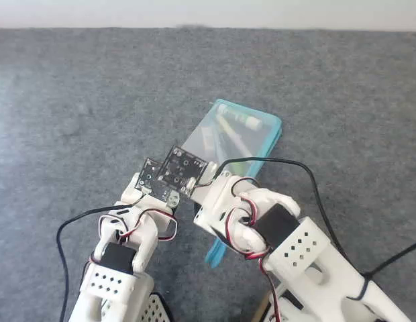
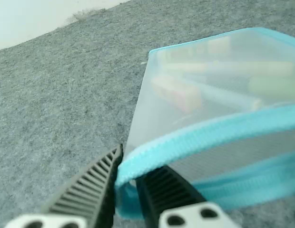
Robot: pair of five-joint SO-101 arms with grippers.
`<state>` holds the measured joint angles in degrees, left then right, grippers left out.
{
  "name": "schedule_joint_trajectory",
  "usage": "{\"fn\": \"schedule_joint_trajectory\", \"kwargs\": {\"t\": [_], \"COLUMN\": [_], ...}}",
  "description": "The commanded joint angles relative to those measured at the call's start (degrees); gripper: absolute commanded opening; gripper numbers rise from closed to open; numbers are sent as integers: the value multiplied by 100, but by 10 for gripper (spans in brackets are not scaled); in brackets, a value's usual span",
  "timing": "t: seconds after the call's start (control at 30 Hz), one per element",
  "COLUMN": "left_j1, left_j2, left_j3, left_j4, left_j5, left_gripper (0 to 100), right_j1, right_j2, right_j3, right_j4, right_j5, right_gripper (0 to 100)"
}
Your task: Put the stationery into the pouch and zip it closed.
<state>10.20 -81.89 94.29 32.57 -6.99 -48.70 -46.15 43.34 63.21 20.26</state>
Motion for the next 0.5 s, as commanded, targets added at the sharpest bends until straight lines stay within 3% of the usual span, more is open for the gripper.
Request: {"fn": "schedule_joint_trajectory", "kwargs": {"t": [0.0,0.1,0.33,0.47], "left_j1": [316,387,387,387], "left_j2": [26,26,26,26], "left_j3": [-84,-110,-110,-110], "left_j4": [114,193,176,167], "left_j5": [-70,-70,-70,-62], "left_gripper": [11,11,11,11], "right_j1": [-470,-708,-400,-435], "right_j2": [-391,-804,-1446,-1499], "right_j3": [-396,-387,-202,-105], "right_j4": [4,119,382,681], "right_j5": [229,316,308,246], "right_gripper": [7,7,15,154]}}
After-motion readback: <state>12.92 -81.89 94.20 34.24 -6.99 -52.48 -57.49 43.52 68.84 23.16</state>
